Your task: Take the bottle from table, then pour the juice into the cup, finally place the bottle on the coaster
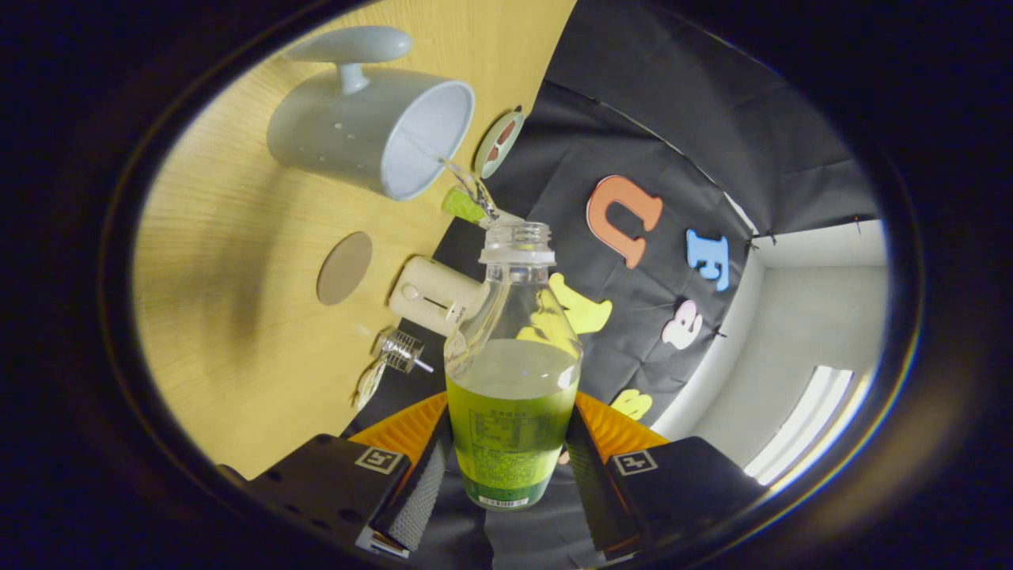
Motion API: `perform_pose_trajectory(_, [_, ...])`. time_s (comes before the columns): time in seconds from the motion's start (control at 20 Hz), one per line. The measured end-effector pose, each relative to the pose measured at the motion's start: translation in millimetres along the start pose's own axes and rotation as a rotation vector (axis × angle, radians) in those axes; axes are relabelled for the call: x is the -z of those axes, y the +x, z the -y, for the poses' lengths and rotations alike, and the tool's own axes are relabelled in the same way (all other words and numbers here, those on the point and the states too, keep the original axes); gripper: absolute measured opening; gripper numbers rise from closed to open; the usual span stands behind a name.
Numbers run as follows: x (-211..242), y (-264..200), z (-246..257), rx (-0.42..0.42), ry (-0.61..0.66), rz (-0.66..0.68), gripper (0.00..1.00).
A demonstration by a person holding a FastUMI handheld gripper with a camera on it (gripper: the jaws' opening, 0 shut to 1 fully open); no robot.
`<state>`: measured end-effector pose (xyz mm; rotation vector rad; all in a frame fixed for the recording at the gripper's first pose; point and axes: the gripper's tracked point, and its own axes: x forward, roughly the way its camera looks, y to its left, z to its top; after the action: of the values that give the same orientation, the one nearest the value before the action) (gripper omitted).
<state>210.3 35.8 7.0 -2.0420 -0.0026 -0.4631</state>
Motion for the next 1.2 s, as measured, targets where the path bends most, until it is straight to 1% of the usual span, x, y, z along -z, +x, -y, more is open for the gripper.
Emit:
perform_pose_trajectory(0.25, [0,0,0,-0.009,-0.032,-0.014,0.81])
perform_pose_trajectory(0.4, [-1,-2,0,0.001,-0.050,-0.015,0.81])
perform_pose_trajectory(0.8, [-2,2,23,0.039,-0.096,-0.006,0.81])
perform_pose_trajectory(1.2, [0,6,47,0.112,-0.155,-0.013,0.81])
